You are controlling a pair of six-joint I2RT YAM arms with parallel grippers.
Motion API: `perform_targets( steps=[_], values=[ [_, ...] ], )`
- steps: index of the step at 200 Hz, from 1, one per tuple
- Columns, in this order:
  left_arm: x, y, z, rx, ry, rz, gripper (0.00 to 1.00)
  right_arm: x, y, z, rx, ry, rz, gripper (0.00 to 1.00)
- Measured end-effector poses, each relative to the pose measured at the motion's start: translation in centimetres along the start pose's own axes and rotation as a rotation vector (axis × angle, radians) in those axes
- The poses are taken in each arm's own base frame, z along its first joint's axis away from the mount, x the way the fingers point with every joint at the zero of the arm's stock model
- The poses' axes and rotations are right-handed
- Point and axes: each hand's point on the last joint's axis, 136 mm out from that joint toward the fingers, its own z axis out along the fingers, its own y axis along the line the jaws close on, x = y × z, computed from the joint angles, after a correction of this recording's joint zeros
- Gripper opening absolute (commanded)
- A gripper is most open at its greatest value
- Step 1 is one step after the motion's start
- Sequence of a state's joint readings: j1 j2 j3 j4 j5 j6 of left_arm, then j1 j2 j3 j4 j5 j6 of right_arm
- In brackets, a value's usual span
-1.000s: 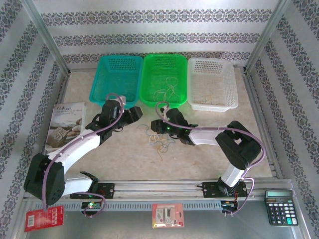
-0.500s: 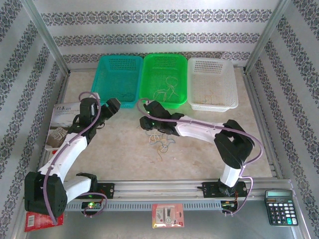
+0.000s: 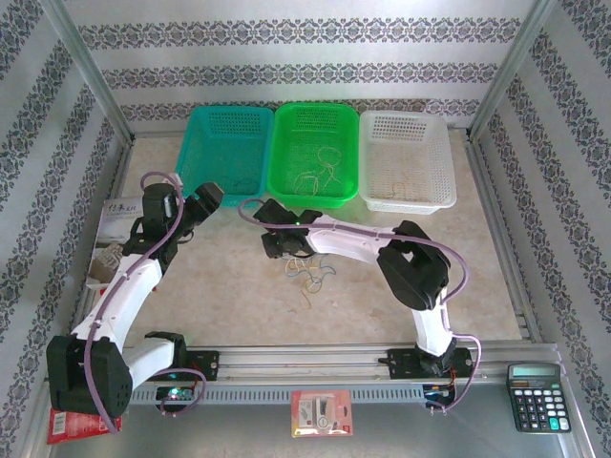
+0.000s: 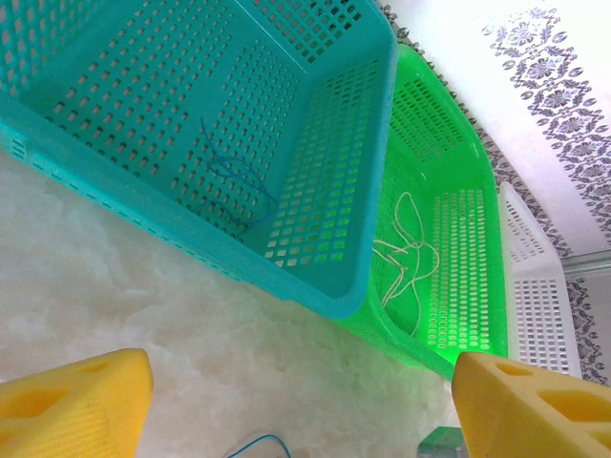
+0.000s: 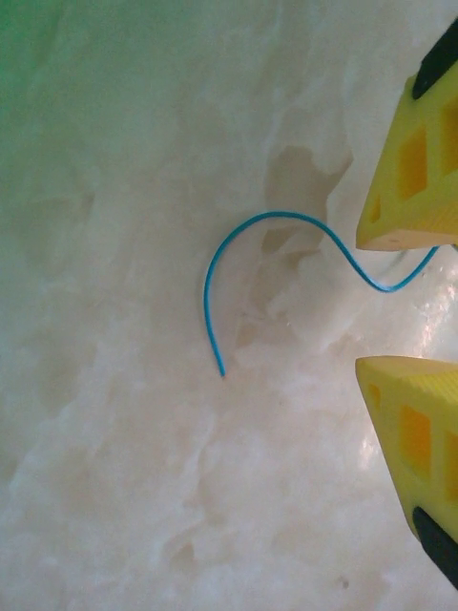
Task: Untangle the cables
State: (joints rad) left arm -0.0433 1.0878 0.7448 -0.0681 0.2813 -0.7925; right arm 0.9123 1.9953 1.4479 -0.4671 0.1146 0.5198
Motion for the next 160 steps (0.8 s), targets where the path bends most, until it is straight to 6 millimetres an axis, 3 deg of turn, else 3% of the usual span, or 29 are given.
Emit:
perform_targets(
  steps=[101,160],
  values=[
    [-0.1,0.0,0.0,0.002,0.000,-0.003,0.83,1.5,-0.8,3.2,0.053,0.079,-0.002,0.33],
    [0.0,-0.1,0.0,0.008,0.006,-0.003,0.83,1.4,-1.4,4.0,0.061,0.089,0.015,0.15]
  ],
)
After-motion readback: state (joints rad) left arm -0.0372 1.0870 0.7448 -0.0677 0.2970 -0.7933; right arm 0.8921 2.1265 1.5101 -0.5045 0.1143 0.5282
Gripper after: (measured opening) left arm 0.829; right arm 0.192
